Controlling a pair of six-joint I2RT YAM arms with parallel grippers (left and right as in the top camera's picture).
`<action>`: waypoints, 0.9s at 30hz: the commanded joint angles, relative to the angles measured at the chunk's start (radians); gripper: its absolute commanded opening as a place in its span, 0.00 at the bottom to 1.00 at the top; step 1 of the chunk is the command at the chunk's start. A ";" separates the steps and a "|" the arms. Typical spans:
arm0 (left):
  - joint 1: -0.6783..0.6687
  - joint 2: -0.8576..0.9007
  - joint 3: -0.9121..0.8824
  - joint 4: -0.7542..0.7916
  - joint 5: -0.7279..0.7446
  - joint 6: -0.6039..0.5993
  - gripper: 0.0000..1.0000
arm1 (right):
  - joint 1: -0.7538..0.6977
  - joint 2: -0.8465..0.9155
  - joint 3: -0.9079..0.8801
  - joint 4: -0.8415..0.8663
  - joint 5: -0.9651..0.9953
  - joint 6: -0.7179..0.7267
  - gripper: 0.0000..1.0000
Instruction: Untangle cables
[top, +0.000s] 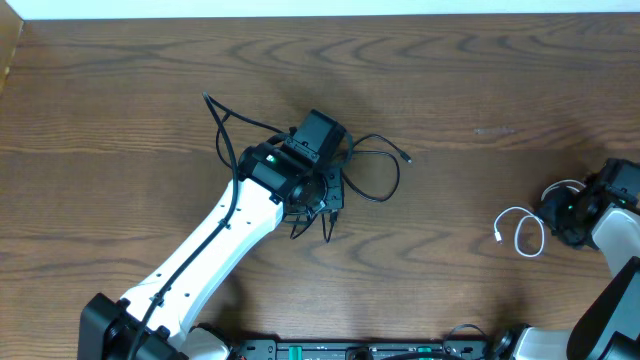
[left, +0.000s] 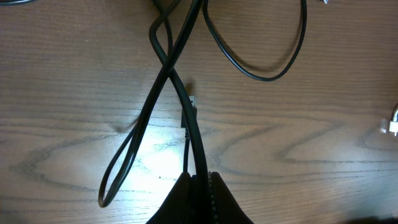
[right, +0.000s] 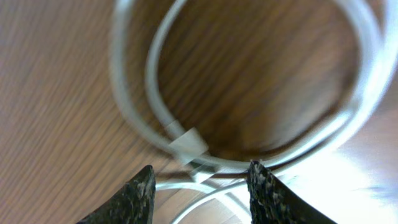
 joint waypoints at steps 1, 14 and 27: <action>0.001 0.004 0.005 -0.004 -0.013 0.006 0.08 | 0.003 0.000 0.060 -0.063 -0.157 -0.090 0.44; 0.001 0.004 0.005 -0.004 -0.013 0.006 0.08 | 0.005 0.001 0.166 -0.437 -0.159 -0.151 0.31; 0.001 0.004 0.005 -0.006 -0.012 0.006 0.08 | 0.112 0.001 0.045 -0.248 -0.159 -0.121 0.40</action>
